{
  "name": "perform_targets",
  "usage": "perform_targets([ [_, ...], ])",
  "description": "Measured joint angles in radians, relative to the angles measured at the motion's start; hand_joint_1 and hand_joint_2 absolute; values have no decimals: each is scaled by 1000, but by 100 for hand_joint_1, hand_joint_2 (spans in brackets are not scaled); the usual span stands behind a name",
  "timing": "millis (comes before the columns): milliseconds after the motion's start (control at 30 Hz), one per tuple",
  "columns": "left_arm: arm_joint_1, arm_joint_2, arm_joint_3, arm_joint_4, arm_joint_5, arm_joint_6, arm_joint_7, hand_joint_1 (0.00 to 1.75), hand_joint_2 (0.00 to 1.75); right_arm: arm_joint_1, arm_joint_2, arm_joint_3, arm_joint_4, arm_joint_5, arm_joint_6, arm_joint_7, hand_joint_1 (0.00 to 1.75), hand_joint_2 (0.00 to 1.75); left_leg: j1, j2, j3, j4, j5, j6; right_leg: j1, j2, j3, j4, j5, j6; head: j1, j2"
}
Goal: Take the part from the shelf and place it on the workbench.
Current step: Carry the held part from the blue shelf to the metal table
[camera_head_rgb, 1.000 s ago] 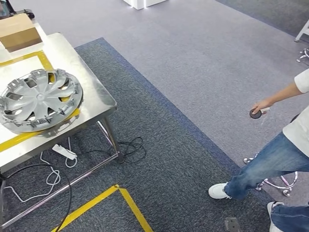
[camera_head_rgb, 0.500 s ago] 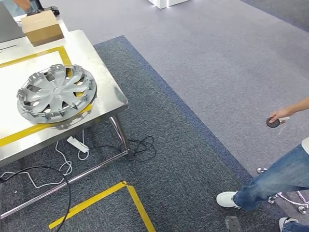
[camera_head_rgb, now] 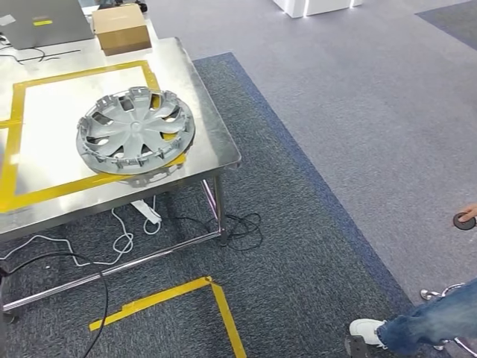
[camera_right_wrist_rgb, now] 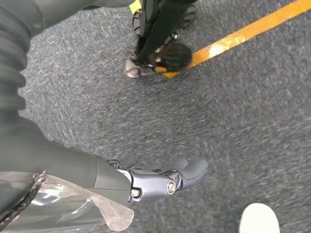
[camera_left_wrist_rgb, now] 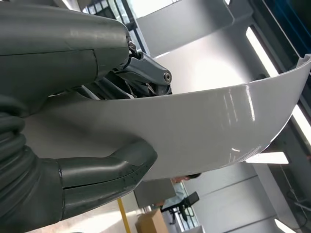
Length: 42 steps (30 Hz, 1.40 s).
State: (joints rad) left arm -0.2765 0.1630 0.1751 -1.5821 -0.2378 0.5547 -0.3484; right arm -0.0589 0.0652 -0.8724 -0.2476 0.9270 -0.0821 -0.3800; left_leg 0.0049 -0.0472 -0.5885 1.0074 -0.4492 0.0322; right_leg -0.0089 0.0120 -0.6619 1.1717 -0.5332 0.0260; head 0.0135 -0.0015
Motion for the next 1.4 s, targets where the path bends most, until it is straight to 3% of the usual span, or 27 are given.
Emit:
perform_targets([
  [67, -3, 0, 0, 0, -3, 1, 3, 175, 175, -2, 0, 0, 0, 1, 0, 0, 0, 175, -1, -18, -2, 3, -2, -7, -2, 35, 61, -128, 49, -10, -1, 0],
  [133, -5, -1, 0, 1, -5, 2, 6, 175, 175, -4, 0, 0, 1, 2, 0, 1, 0, 175, 2, -34, -8, 4, 0, -19, -1, 51, 83, -167, 51, -15, -2, 0],
  [200, -3, 0, 0, 2, -7, 4, 7, 175, 175, -4, 1, 0, 1, 3, 0, 1, 0, 175, 6, -43, -11, 5, 0, -32, -1, 35, 87, -172, 54, -22, -1, 0],
  [267, -5, 2, 0, 2, -8, 5, 7, 175, 175, -5, 1, 0, 1, 3, 0, 0, 0, 175, 6, -13, -29, 46, -29, -44, -5, 16, 94, -181, 57, -33, -6, 0],
  [333, -8, 3, 0, 3, -9, 5, 7, 175, 175, -4, 2, 0, 1, 3, 0, 0, 0, 175, 7, 26, -82, 164, -91, -55, -6, -3, 97, -183, 56, -39, -12, 0],
  [400, -4, 1, 0, 6, -12, 7, 7, 175, 175, -2, 2, -1, 1, 4, 1, 0, 0, 175, 10, 37, -134, 274, -129, -62, -5, -22, 99, -183, 53, -40, -12, 0],
  [433, -3, 1, 0, 8, -13, 7, 7, 175, 175, -2, 2, -2, 1, 4, 2, 0, 0, 175, 11, 39, -139, 282, -120, -63, -5, -31, 101, -182, 51, -39, -13, 0],
  [467, -2, 1, 0, 9, -15, 8, 7, 175, 175, -2, 2, -2, 1, 5, 3, 0, 0, 175, 11, 43, -121, 246, -92, -63, -5, -40, 103, -182, 49, -38, -13, 0],
  [533, -3, 0, 0, 10, -20, 10, 7, 175, 175, -3, 2, -2, 1, 6, 5, 0, 0, 175, 8, 71, -51, 108, -25, -59, -3, -56, 111, -181, 42, -32, -13, 0],
  [600, -4, 0, -1, 10, -24, 13, 7, 175, 175, -3, 2, -3, 1, 7, 6, 0, 0, 175, 1, 99, -7, 14, 2, -47, 3, -70, 115, -179, 36, -23, -12, 0],
  [633, -3, 0, -1, 10, -25, 14, 7, 175, 175, -3, 2, -3, 1, 7, 6, 0, 0, 175, -3, 103, -4, 3, -2, -40, 5, -78, 116, -179, 34, -18, -12, 0],
  [700, -1, 0, -1, 10, -26, 14, 7, 175, 175, -4, 2, -4, 1, 8, 6, 0, 0, 175, -2, 85, -7, 0, 0, -27, 5, -91, 117, -181, 28, -7, -11, 0],
  [733, 0, 0, -1, 10, -26, 15, 7, 175, 175, -4, 2, -4, 1, 8, 6, 0, 0, 175, 0, 77, -5, -2, 1, -21, 4, -82, 114, -173, 19, -2, -10, 0],
  [800, -2, -1, -1, 10, -26, 16, 7, 175, 175, -5, 2, -4, 1, 9, 6, -1, 0, 175, 5, 63, -3, -7, 4, -9, 1, -46, 79, -99, -26, 7, -5, 0],
  [867, -1, -3, -1, 11, -27, 17, 7, 175, 175, -3, 2, -4, 2, 9, 6, 0, 0, 175, 4, 46, -4, -6, 4, -3, 0, -19, 7, 48, -89, 10, -2, 0],
  [900, 0, -4, -1, 11, -27, 16, 7, 175, 175, -1, 2, -4, 2, 9, 6, 0, 0, 175, 3, 36, -4, -6, 3, -2, -1, -16, -25, 105, -104, 10, -2, 0],
  [933, 2, -5, -1, 12, -27, 16, 7, 175, 175, 1, 2, -4, 2, 9, 6, 0, 0, 175, 2, 25, -3, -6, 3, -2, -1, -15, -41, 128, -100, 9, -1, 0],
  [967, 2, -6, -1, 12, -27, 16, 7, 175, 175, 2, 2, -4, 2, 9, 6, 0, 0, 175, 2, 14, -2, -6, 3, -2, -1, -13, -36, 105, -73, 7, -1, 0],
  [1033, 3, -7, -1, 12, -27, 16, 7, 175, 175, 2, 2, -4, 2, 9, 6, 0, 0, 175, 2, -5, 2, -5, 1, -5, -2, 6, 21, -31, 6, -1, -1, 0],
  [1067, 2, -8, -1, 12, -27, 16, 7, 175, 175, 1, 2, -4, 2, 9, 6, 0, 0, 175, 1, -14, 2, -4, -1, -8, -3, 20, 55, -101, 32, -5, -2, 0],
  [1133, 2, -8, -1, 12, -27, 17, 7, 175, 175, 1, 2, -4, 2, 9, 6, 0, 0, 175, 1, -30, -2, -1, -1, -19, -4, 38, 90, -167, 46, -11, -3, 0],
  [1200, 4, -7, -1, 12, -27, 17, 7, 175, 175, 0, 2, -4, 2, 9, 6, 0, 0, 175, 3, -44, -6, -2, 1, -31, -4, 26, 96, -171, 45, -18, -3, 0],
  [1267, 5, -4, 0, 12, -27, 17, 7, 175, 175, -2, 3, -4, 2, 9, 6, 0, 0, 175, 3, -28, -16, 22, -18, -42, -7, 10, 101, -178, 48, -30, -6, 0],
  [1300, 4, -3, 0, 12, -27, 17, 7, 175, 175, -2, 3, -4, 2, 9, 6, 0, 0, 175, 3, -10, -33, 62, -42, -48, -9, 2, 104, -182, 49, -36, -9, 0],
  [1333, 3, -2, 0, 12, -27, 17, 7, 175, 175, -2, 3, -4, 2, 9, 6, 0, 0, 175, 4, 12, -60, 123, -74, -52, -8, -6, 105, -183, 48, -39, -11, 0],
  [1400, 5, -2, -1, 13, -27, 17, 7, 175, 175, -1, 3, -4, 2, 9, 5, 0, 0, 175, 7, 34, -124, 256, -126, -60, -6, -24, 107, -182, 46, -43, -13, 0],
])
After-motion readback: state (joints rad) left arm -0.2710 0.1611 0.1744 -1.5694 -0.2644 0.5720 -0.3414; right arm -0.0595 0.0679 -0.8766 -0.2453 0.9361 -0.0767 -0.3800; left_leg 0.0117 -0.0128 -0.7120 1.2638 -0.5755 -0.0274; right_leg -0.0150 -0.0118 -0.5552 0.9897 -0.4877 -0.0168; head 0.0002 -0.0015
